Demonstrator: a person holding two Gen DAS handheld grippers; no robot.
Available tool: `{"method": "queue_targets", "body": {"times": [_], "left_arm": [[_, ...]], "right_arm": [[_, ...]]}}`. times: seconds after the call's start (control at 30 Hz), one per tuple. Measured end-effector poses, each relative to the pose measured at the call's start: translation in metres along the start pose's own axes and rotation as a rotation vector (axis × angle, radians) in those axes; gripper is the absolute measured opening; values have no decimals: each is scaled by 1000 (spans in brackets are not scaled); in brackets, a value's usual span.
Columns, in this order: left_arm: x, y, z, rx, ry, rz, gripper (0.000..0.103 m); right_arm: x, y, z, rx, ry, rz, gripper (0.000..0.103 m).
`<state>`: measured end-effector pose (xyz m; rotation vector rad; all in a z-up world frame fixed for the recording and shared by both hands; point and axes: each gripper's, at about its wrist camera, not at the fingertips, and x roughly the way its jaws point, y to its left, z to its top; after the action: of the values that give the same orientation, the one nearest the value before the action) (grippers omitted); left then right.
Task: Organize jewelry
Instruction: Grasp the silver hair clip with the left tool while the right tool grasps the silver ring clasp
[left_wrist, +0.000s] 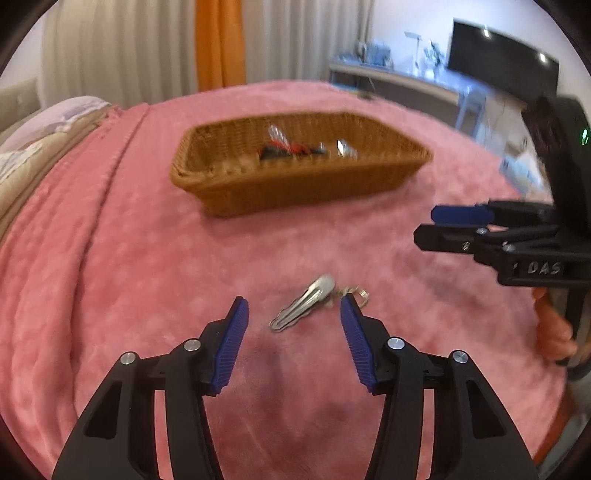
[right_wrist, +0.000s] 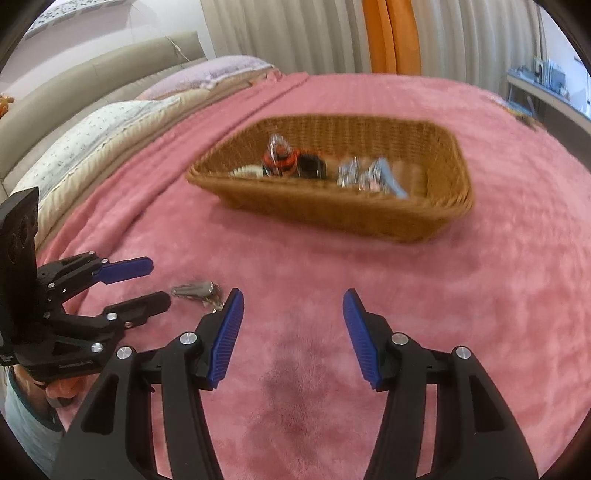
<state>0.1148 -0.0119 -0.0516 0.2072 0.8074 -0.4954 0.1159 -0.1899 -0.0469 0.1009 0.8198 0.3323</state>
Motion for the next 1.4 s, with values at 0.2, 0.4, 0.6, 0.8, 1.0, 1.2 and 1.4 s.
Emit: {"method": "queue_targets", "body": {"times": [0.2,0.4,0.6,0.8,1.0,1.2,1.4], "left_arm": [[27,-5,2,56,87,18,42],[27,-3,8,-40,86,27,11],[15,2,-2,-252,82,73,11],[-1,15,-14,-306,59,106,11],[-2,25,-17,-356,35,56,11],[-2,27,-19,-368,26,36,11],[-4,24,-19,-353,12,38,11]], "right_arm": [[9,-1,-2,2,10,10,52],[12,8,-4,-36,16,-22,52],[12,30,-11,-99,28,-43,52],[23,63,-15,-175,52,-43,51],[45,73,-12,-189,98,-48,37],[56,83,-10,-247,90,-90,18],[40,82,-16,-252,42,-85,14]]}}
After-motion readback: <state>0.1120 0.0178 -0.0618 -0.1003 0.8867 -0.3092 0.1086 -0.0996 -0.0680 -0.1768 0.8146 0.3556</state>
